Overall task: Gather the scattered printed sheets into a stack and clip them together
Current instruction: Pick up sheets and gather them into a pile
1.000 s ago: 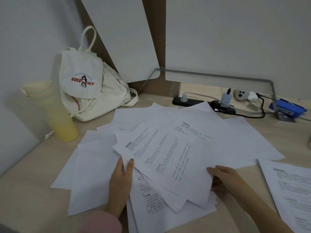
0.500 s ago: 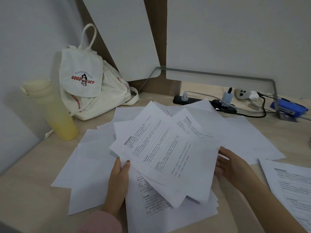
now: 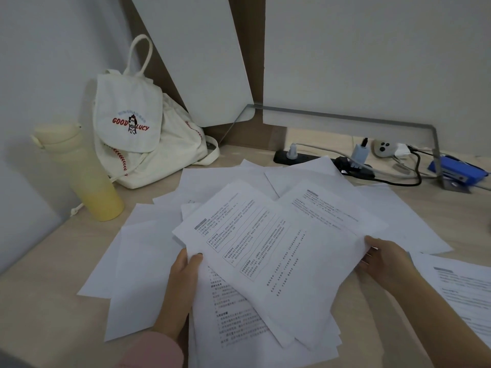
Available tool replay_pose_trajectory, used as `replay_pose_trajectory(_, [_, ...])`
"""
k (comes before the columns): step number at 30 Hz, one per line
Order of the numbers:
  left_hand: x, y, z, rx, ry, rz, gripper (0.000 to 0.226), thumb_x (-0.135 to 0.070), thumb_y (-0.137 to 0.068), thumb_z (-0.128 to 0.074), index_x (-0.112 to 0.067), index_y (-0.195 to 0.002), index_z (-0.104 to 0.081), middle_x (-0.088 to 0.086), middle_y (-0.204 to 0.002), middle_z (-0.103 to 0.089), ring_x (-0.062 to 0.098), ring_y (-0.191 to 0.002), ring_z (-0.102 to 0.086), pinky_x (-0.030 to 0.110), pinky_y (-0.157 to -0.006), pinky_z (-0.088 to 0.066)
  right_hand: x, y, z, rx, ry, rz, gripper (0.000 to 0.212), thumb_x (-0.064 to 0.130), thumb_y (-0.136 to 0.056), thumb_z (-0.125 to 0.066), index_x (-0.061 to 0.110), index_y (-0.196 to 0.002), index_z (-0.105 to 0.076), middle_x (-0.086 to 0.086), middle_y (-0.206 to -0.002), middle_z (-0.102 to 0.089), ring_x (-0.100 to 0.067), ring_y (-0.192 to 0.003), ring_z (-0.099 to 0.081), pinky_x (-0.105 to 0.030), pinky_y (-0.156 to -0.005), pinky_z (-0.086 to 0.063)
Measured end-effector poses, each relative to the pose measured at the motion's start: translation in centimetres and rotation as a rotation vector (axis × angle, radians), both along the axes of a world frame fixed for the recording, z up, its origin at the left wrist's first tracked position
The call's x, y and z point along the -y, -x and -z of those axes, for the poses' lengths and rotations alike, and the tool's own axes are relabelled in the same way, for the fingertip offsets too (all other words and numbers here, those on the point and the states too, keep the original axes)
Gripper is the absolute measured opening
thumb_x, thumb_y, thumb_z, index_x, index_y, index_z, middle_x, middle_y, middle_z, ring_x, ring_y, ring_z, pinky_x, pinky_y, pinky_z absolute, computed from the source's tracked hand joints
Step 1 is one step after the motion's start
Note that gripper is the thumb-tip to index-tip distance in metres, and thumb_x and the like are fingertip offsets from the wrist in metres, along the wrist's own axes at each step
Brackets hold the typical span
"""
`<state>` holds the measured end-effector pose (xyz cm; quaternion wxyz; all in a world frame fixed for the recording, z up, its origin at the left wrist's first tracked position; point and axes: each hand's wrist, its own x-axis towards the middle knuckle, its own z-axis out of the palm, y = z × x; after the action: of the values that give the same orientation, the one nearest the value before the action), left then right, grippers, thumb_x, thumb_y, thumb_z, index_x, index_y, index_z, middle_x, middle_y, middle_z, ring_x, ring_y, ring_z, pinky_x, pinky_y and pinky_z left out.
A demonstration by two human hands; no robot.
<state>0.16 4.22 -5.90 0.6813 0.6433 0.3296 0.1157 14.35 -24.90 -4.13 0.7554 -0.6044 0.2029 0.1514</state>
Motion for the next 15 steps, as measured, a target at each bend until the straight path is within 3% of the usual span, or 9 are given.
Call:
replay_pose_trajectory(2, [-0.3, -0.2, -0.1, -0.011, -0.028, -0.007, 0.018, -0.014, -0.095, -0.043, -0.017, -0.105, -0.058, 0.002, -0.101, -0.065, 0.017, -0.089, -0.06, 0.032, -0.071, -0.046, 0.6, -0.2, 0.1, -0.011, 0.084, -0.013, 0.017, 0.006, -0.097, -0.037, -0.001, -0.092, -0.051, -0.012, -0.084, -0.055, -0.027, -0.074, -0.054, -0.036, -0.063, -0.044])
replay_pose_trajectory(5, [-0.7, -0.3, -0.6, -0.021, -0.042, 0.002, 0.021, -0.015, -0.095, -0.043, -0.016, -0.109, -0.058, 0.002, -0.1, -0.064, 0.017, -0.088, -0.06, 0.03, -0.067, -0.045, 1.2, -1.0, 0.1, -0.034, 0.275, -0.013, 0.021, 0.006, -0.096, -0.039, -0.004, -0.112, -0.048, -0.014, -0.084, -0.054, -0.032, -0.08, -0.055, -0.036, -0.062, -0.045])
replay_pose_trajectory(8, [-1.1, 0.1, -1.4, -0.015, -0.048, 0.04, 0.021, -0.019, -0.096, -0.042, -0.016, -0.107, -0.06, 0.0, -0.098, -0.066, 0.018, -0.089, -0.063, 0.031, -0.067, -0.046, 1.4, -1.8, -0.3, -0.043, 0.433, -0.082, 0.031, 0.008, -0.096, -0.04, -0.008, -0.122, -0.047, -0.019, -0.099, -0.055, -0.035, -0.095, -0.052, -0.037, -0.064, -0.045])
replay_pose_trajectory(12, [-1.5, 0.3, -2.1, -0.002, -0.061, 0.08, 0.022, -0.017, -0.096, -0.04, -0.017, -0.105, -0.06, -0.001, -0.099, -0.067, 0.017, -0.088, -0.063, 0.029, -0.067, -0.046, 0.4, -2.5, -1.4, 0.015, 0.574, -0.259, 0.032, 0.014, -0.098, -0.038, -0.007, -0.119, -0.051, -0.026, -0.115, -0.057, -0.034, -0.098, -0.054, -0.038, -0.072, -0.047])
replay_pose_trajectory(15, [-1.2, 0.0, -2.0, 0.0, -0.052, 0.118, 0.02, -0.016, -0.096, -0.041, -0.019, -0.104, -0.059, -0.004, -0.099, -0.065, 0.012, -0.087, -0.061, 0.026, -0.065, -0.044, -1.7, -2.4, -1.8, 0.058, 0.624, -0.385, 0.028, 0.015, -0.098, -0.038, -0.005, -0.109, -0.055, -0.026, -0.11, -0.057, -0.032, -0.095, -0.054, -0.04, -0.076, -0.047])
